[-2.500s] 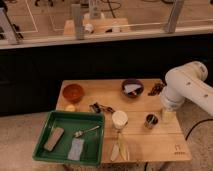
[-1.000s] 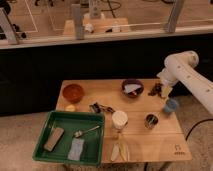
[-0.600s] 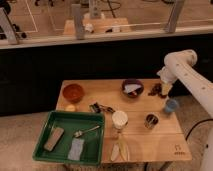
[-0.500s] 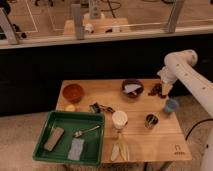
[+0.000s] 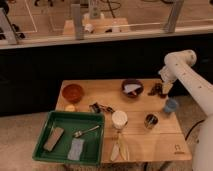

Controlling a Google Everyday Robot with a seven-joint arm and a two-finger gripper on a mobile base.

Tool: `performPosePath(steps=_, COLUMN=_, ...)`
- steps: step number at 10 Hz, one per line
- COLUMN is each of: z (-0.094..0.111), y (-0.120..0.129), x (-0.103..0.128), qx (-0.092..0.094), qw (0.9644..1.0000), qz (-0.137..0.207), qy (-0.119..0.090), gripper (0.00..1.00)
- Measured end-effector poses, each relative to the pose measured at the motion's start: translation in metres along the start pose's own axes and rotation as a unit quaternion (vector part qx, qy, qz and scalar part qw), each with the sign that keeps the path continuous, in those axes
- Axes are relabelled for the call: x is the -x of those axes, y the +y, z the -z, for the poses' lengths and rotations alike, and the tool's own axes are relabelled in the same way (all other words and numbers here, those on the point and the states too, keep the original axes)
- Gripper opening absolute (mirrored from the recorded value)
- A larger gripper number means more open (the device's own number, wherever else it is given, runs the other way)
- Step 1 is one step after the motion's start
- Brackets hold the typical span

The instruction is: Place grapes in table surface

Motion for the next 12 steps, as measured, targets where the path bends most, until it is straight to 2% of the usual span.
performPosePath(steps=1, z=-0.011, y=-0.005, x=-0.003, qx=-0.001, qw=1.0000, qz=-0.004, qy=0.000, gripper=0.80)
performPosePath(steps=3, z=-0.026, y=-0.004, x=-0.026, qx=-0.004, qw=0.9998, qz=-0.018, qy=0.006, gripper=0.80)
performPosePath(steps=9, z=-0.068, y=0.006, x=-0.043, qx=-0.004, qw=0.9994, qz=-0.033, qy=-0.007, gripper=0.80)
performPosePath(steps=12, z=-0.089, y=0.012, x=-0.044, qx=-0.004, qw=0.9993, qz=-0.034, qy=-0.012, gripper=0.80)
